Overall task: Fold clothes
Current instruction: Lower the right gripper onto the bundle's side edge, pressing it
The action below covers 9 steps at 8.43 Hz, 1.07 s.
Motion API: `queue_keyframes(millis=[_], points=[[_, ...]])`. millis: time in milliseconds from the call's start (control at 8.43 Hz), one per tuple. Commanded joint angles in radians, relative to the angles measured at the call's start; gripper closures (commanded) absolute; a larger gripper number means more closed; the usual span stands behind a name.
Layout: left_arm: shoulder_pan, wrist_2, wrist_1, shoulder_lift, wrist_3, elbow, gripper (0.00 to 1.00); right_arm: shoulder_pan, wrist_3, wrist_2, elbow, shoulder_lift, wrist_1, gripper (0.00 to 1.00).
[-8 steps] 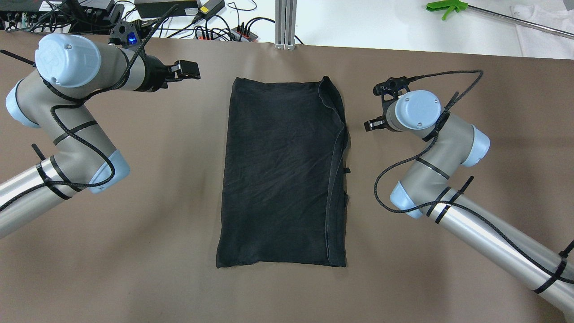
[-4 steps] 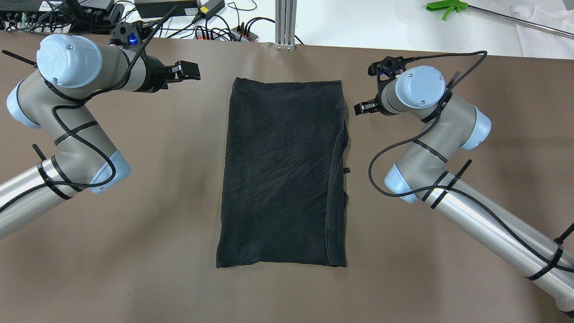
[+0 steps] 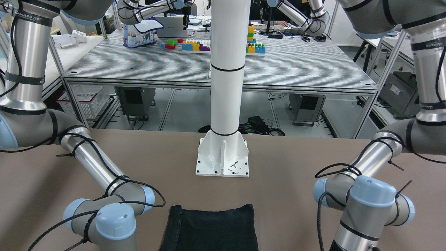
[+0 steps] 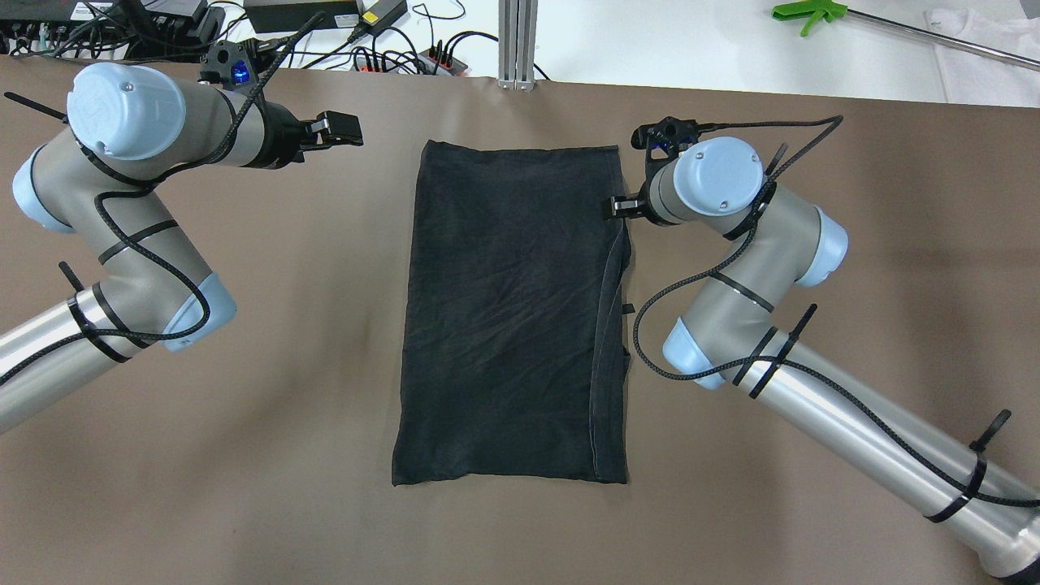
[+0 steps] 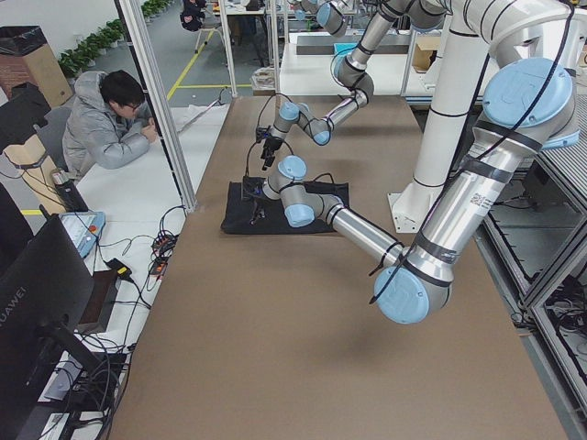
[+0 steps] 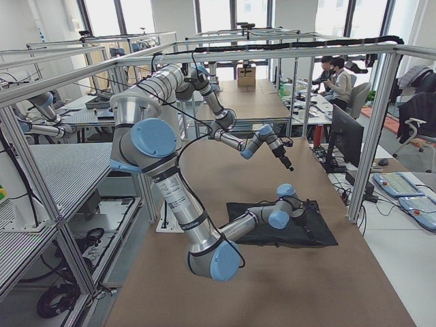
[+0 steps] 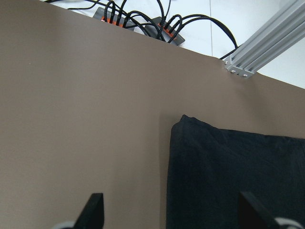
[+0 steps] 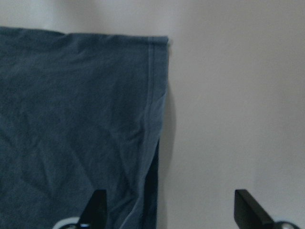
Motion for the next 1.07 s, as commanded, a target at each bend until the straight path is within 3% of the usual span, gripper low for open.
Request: queue_keyframes(millis=[0, 237, 712, 949], points=[[0.002, -0.001, -0.001, 0.000, 0.001, 0.002, 0.00, -0.098, 0.149, -0.008, 0.003, -0.020, -0.002, 0.06], [0.004, -0.001, -0.002, -0.003, 0.001, 0.002, 0.00, -0.127, 0.166, -0.052, 0.002, -0.035, 0.001, 0.06], [0.007, 0.002, 0.002, -0.016, 0.001, 0.006, 0.00, -0.121, 0.110, -0.038, 0.034, -0.118, 0.008, 0.06], [0.007, 0.016, 0.002, -0.016, -0.001, 0.005, 0.00, -0.100, 0.026, -0.037, 0.103, -0.174, 0.004, 0.06]])
